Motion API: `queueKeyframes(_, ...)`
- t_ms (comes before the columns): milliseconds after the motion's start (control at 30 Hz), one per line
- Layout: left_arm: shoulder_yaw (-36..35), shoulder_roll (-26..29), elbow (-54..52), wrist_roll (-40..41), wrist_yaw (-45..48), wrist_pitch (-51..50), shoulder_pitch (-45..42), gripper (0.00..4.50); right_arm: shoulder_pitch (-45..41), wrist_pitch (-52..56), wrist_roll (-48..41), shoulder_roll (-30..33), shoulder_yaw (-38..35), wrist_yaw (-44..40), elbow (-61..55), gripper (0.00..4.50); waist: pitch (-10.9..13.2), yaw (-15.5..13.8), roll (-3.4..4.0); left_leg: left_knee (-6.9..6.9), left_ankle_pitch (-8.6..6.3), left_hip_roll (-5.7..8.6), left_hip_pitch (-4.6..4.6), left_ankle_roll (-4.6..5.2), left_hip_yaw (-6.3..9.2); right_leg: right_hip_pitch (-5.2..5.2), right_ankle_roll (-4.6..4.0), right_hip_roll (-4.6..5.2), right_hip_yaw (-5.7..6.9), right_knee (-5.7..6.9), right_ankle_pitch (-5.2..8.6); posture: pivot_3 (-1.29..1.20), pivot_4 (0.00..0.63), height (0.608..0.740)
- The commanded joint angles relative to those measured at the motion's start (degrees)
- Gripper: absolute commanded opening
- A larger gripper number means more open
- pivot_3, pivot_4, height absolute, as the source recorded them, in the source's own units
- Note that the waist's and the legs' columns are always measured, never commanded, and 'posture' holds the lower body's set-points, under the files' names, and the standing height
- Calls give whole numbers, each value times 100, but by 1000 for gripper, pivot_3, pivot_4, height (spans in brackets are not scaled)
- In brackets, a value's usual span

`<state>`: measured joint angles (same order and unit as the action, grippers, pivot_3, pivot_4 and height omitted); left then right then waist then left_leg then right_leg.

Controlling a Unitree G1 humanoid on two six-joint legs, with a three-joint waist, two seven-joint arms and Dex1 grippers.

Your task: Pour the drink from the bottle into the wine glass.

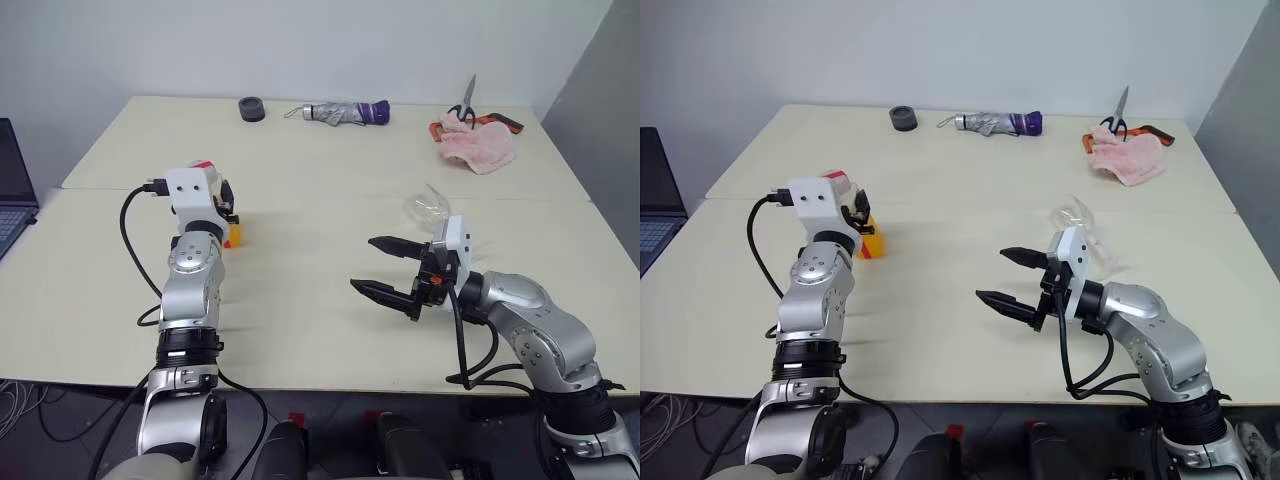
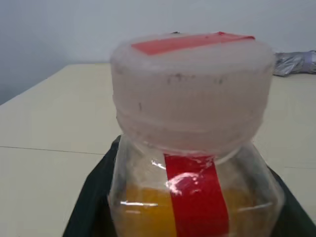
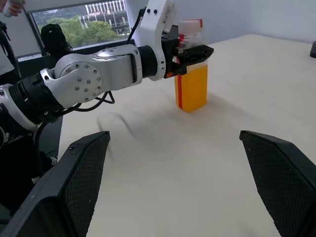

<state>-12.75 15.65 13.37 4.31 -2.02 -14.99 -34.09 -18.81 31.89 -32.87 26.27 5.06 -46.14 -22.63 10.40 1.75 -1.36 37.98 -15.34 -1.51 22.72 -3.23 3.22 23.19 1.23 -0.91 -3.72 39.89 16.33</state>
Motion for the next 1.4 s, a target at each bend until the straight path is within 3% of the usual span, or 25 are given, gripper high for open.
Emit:
queueKeyframes(33,14,67,-150,-78,-48,23,-101,1862,-78,-30,-142,-17,-137,5,-121,4500,0,0,0,0,0,0,0,0,0,0,0,0,0,0,0,0,150,740)
queueKeyframes(433,287,181,-898,182,851,-123,395,1859,63,-260,109,7,-52,65,-223,4500,0,-5,0,0,0,-1,1,0,1,1,0,2,0,0,0,0,150,740)
queueKeyframes(700,548,251,-1009,708,2178,-34,525,1841,293,-475,343,24,-272,405,-243,4500,0,-27,0,1,0,0,3,0,1,0,0,8,0,0,0,0,150,740)
queueKeyframes(1000,1234,132,-835,1378,4182,157,381,1824,780,-677,1167,46,-504,1379,-511,4500,0,-38,0,1,0,4,6,-1,2,0,1,8,2,-3,1,0,150,740)
queueKeyframes(1233,1766,107,-286,1682,5916,252,-29,1821,1018,-253,624,228,-787,1317,-1240,4500,0,-14,1,1,0,15,6,0,0,0,1,0,0,-2,1,0,150,740)
queueKeyframes(1400,2013,83,109,1665,6707,423,-310,1819,598,492,353,377,-657,1574,-1625,4500,0,-3,1,1,0,12,4,1,0,0,1,-4,-1,-1,1,0,150,740)
